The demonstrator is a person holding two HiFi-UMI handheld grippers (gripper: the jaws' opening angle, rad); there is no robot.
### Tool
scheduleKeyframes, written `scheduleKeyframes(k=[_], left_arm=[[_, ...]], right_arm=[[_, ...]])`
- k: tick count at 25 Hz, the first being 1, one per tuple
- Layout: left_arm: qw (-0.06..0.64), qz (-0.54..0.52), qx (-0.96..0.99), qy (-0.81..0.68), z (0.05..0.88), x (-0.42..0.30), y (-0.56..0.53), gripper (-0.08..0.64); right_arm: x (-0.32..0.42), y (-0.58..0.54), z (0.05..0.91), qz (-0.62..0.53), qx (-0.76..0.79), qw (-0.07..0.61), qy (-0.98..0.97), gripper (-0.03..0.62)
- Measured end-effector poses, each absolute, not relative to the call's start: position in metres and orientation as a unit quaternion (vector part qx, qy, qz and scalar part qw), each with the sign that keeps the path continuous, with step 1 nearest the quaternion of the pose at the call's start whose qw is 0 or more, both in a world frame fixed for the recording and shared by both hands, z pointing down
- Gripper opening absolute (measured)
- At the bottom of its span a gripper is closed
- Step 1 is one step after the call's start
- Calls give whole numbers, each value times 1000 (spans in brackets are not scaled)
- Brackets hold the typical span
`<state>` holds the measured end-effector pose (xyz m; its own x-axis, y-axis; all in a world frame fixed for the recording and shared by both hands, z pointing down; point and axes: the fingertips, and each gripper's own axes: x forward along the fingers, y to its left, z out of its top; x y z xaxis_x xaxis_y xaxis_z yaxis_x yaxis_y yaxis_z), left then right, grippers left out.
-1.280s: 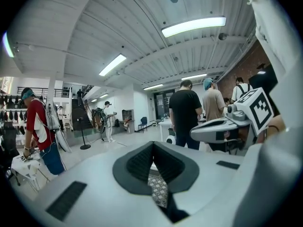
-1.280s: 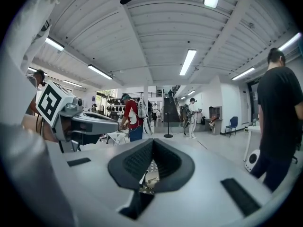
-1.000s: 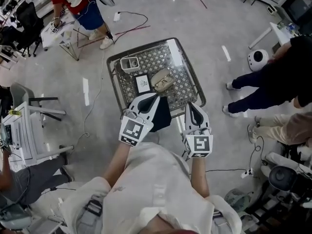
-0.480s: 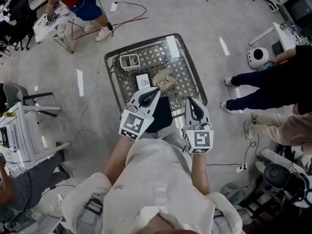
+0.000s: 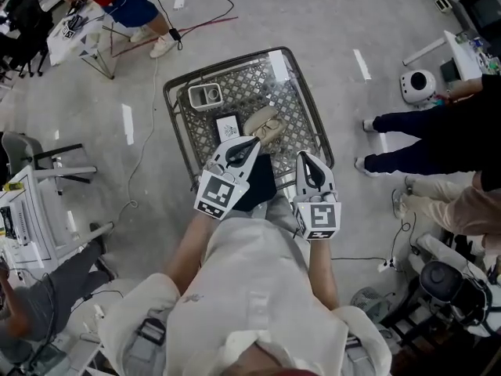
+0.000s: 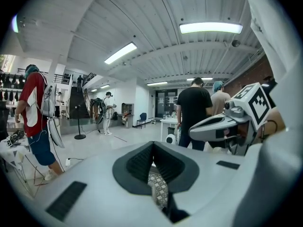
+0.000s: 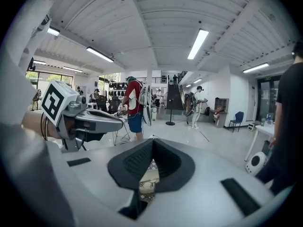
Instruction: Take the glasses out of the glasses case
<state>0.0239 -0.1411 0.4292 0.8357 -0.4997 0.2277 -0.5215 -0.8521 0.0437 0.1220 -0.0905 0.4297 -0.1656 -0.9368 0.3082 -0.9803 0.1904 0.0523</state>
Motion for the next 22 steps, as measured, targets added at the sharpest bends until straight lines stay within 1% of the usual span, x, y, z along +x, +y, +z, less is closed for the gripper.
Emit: scheduleKeyframes(k=[5, 13, 22], left_arm=[[56, 118, 950, -285, 454, 36, -156, 12], [96, 160, 934, -306, 513, 53, -182, 12], [123, 217, 919, -307, 567, 60, -196, 12]], right_arm=[[131, -110, 462, 106, 607, 144, -775, 6], [138, -151, 513, 149, 558, 160, -800, 6], [133, -171, 557, 185, 518, 173, -817, 6]])
